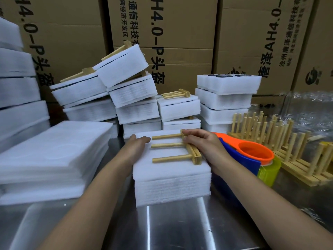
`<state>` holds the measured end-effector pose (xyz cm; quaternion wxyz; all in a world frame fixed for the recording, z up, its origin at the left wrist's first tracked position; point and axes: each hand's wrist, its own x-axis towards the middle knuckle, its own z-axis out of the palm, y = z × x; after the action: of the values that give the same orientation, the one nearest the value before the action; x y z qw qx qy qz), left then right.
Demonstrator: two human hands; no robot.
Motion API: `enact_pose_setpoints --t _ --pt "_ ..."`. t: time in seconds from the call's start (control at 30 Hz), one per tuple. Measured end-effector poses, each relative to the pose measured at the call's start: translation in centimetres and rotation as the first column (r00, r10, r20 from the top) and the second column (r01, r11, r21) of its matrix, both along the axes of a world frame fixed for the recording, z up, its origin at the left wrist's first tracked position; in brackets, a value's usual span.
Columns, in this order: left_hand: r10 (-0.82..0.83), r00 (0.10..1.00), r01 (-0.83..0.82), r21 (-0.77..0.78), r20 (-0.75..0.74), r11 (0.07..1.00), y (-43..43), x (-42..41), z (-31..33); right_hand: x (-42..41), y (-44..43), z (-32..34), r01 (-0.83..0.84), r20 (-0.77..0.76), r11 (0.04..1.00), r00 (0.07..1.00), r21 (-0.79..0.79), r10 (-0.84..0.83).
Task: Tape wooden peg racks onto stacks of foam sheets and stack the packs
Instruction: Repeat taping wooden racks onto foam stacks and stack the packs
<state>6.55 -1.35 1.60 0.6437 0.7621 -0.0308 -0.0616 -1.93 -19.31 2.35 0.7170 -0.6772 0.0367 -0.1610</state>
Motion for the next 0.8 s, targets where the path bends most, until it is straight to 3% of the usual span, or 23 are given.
enact_pose_setpoints --t 0.2,0.8 --pt "0.022 0.999 -0.023 0.020 0.043 1.000 -0.2 -0.4 0.0 -0.2 -0.3 0.2 -0.105 -0.046 0.989 0.994 -0.101 0.101" --pt "-0.035 0.997 0.030 0.083 0.062 0.996 0.0 -1.5 0.7 -0.4 0.0 0.2 -0.060 -0.047 0.973 0.998 -0.222 0.051"
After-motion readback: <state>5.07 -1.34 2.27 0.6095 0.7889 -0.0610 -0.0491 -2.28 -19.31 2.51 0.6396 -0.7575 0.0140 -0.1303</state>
